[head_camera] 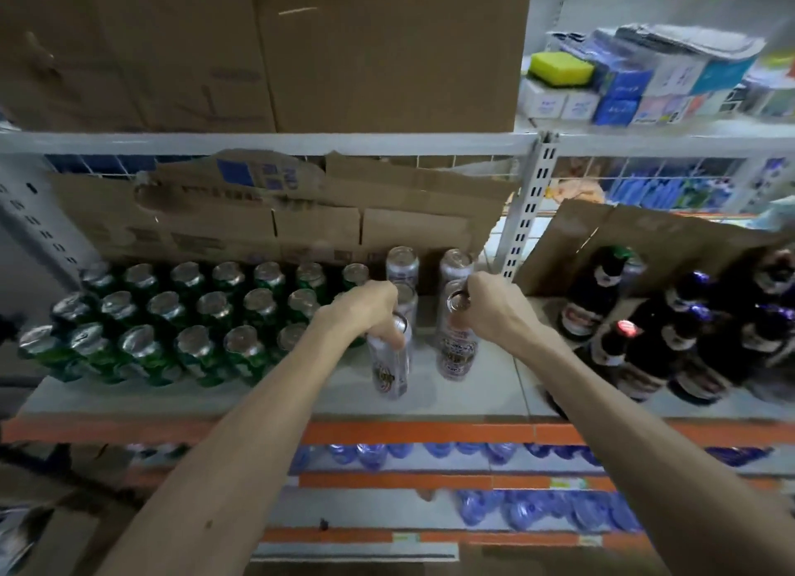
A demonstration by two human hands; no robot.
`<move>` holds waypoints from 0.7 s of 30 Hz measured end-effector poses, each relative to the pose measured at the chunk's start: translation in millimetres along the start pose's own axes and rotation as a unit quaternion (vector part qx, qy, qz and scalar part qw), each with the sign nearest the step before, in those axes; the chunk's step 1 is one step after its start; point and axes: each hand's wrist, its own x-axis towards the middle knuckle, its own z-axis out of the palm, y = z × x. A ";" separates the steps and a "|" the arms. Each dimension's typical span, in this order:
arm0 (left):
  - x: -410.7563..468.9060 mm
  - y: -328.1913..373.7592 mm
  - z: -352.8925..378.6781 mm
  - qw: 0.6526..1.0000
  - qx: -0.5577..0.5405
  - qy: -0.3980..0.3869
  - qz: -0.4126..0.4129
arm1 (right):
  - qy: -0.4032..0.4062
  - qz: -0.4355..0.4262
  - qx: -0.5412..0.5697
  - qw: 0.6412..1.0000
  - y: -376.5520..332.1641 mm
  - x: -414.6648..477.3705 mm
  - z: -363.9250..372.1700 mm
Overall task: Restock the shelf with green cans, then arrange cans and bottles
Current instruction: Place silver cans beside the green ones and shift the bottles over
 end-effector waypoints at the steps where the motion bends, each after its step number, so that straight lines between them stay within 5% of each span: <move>1: 0.9 2.8 2.4 1.000 0.000 0.005 -0.003 | -0.005 0.005 0.000 1.000 5.0 -0.3 1.0; 21: 19.7 18.1 20.2 0.998 -0.019 0.040 -0.041 | -0.044 -0.042 0.001 0.998 37.0 22.6 33.3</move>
